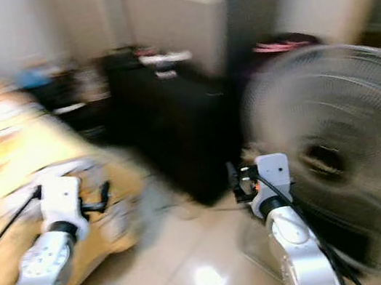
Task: Clean up the room
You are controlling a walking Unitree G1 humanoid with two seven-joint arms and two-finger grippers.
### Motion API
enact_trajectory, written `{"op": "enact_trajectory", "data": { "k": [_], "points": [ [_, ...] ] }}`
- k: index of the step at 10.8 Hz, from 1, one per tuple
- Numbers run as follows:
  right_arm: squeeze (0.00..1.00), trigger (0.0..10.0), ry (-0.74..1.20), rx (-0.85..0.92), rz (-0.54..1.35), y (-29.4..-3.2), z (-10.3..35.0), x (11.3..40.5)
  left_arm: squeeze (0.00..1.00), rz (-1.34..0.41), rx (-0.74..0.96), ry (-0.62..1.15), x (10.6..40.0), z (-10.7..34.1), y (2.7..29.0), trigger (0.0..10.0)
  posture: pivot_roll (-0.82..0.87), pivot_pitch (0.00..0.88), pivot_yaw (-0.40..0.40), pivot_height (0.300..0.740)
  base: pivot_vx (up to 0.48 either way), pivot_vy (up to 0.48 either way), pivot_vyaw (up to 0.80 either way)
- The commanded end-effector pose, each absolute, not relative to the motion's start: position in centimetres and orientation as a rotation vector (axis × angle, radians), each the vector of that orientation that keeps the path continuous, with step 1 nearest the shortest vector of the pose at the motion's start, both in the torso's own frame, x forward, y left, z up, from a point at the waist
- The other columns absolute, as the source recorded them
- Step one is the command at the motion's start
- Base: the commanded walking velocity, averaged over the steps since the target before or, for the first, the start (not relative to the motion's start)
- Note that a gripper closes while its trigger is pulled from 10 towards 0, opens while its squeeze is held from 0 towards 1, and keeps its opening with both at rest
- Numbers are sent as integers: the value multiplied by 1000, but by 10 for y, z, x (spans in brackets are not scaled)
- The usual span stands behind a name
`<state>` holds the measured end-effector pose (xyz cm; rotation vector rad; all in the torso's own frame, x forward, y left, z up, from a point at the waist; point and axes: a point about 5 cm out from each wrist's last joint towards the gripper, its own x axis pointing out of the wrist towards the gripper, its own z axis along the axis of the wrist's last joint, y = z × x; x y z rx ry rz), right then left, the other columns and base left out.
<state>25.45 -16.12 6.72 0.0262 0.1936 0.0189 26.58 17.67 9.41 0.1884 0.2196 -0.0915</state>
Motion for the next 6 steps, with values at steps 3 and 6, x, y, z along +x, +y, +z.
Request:
{"op": "enact_trajectory", "data": {
  "k": [3, 6],
  "points": [
    [1000, 10000, 210, -36, -62, -167, 65, 258, 0, -110, 191, 205, 266, 97, 177, 10000, -23, 0, -19, 740, 0, 0, 267],
    [0, 10000, 210, 46, -7, -163, 61, 254, 0, -127, 191, 204, 266, 97, 176, 10000, -20, 0, -23, 740, 0, 258, 0]
  ]
}}
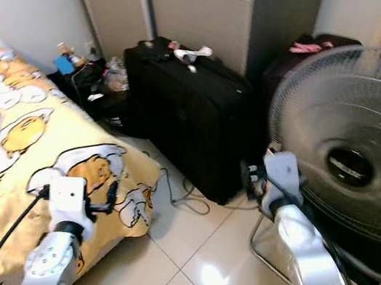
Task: Clean up the room
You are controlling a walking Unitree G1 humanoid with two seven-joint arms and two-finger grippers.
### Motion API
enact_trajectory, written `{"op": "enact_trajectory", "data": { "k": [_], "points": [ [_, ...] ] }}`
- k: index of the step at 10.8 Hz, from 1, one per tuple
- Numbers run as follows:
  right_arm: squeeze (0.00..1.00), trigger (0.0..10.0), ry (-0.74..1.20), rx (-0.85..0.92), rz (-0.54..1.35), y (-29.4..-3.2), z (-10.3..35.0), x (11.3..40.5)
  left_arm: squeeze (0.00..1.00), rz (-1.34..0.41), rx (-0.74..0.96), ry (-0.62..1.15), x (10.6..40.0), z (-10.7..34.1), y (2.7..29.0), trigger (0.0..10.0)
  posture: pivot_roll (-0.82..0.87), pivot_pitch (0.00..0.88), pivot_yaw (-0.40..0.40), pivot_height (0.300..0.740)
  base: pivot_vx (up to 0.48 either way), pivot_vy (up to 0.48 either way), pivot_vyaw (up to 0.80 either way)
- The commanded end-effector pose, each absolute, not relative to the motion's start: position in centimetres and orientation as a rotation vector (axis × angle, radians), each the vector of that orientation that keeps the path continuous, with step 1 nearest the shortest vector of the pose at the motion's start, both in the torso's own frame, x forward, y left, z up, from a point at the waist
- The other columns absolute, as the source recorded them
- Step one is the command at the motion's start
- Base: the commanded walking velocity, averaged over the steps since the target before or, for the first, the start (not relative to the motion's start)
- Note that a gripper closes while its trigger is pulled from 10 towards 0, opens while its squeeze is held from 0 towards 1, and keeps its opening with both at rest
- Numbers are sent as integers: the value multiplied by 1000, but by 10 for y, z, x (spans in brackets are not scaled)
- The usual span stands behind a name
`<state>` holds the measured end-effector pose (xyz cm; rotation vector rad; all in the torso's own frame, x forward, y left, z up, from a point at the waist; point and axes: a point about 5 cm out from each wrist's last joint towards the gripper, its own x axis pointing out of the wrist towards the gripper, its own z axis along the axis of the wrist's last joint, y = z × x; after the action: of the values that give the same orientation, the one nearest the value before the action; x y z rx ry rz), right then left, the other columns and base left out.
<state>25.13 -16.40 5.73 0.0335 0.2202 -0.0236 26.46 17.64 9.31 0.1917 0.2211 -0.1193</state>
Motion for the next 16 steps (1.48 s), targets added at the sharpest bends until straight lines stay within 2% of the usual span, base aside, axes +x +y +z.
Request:
{"op": "enact_trajectory", "data": {
  "k": [1, 7, 10, 13, 16],
  "points": [
    [0, 10000, 218, 52, -8, -163, 59, 252, 0, -130, 192, 204, 266, 97, 176, 10000, -19, 0, -26, 740, 0, 307, 0],
    [0, 10000, 236, 88, 34, -153, 57, 268, 0, -159, 203, 220, 284, 95, 177, 10000, -50, 0, -3, 740, 0, 363, 0],
    [0, 10000, 256, 106, 31, -148, 49, 266, 0, -146, 152, 240, 281, 85, 176, 10000, -63, 0, 13, 740, 0, 364, 0],
    [0, 10000, 238, 68, 58, -139, 51, 284, 0, -111, 154, 211, 296, 89, 186, 10000, -31, 0, 12, 740, 0, 365, 0],
    [0, 10000, 207, 62, 116, -126, 56, 295, 0, -107, 151, 198, 306, 87, 186, 10000, -55, 0, 35, 740, 0, 353, 754]
  ]
}}
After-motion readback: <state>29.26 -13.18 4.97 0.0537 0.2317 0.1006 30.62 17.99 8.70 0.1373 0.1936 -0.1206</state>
